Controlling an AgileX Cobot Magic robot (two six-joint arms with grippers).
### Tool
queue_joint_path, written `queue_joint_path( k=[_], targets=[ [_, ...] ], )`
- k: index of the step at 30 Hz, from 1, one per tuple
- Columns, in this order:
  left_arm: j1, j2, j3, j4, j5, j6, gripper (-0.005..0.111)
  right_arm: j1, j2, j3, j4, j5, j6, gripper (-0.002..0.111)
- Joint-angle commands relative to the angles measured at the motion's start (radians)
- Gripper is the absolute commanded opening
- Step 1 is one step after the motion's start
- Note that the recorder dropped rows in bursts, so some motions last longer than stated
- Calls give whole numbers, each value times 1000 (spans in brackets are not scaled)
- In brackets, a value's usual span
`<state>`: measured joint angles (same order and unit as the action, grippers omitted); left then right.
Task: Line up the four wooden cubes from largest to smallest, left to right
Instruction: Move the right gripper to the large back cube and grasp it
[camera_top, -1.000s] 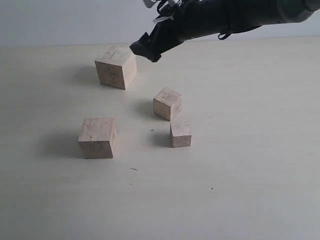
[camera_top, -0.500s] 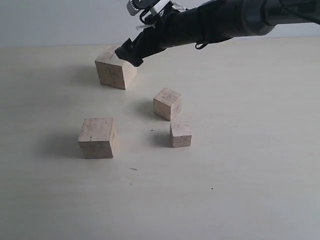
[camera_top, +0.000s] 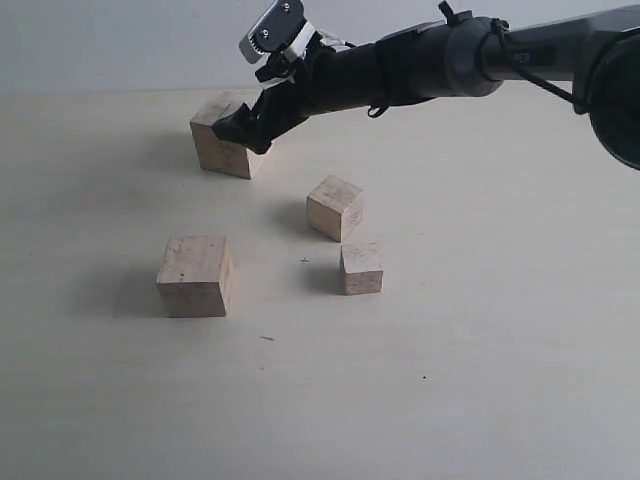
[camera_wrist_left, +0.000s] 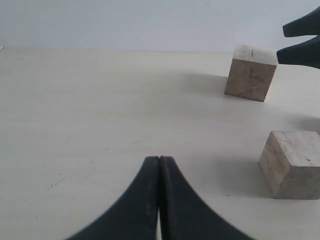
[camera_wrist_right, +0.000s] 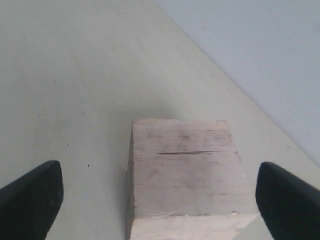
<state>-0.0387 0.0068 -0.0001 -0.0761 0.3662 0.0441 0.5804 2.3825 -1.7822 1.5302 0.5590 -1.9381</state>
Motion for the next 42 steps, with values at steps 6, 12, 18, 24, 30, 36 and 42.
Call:
queue_joint_path(
  k=[6,12,18,24,30,36,42],
  targets=[
    [4,-7,0,3,-14,1,0,-30,77,-55,93,23,-32,99],
    [4,-7,0,3,-14,1,0,-30,145,-155,136,65,-32,99],
    [4,-7,0,3,-14,1,0,-36,167,-170,136,68,-34,99],
    [4,-7,0,3,-14,1,0,-36,193,-170,136,68,-58,99],
    [4,-7,0,3,-14,1,0,-36,217,-170,170,75,-73,99],
    [4,-7,0,3,-14,1,0,-36,217,-170,184,95,-99,97],
    [4,-7,0,3,-14,1,0,-36,217,-170,184,117,-103,64]
  ],
)
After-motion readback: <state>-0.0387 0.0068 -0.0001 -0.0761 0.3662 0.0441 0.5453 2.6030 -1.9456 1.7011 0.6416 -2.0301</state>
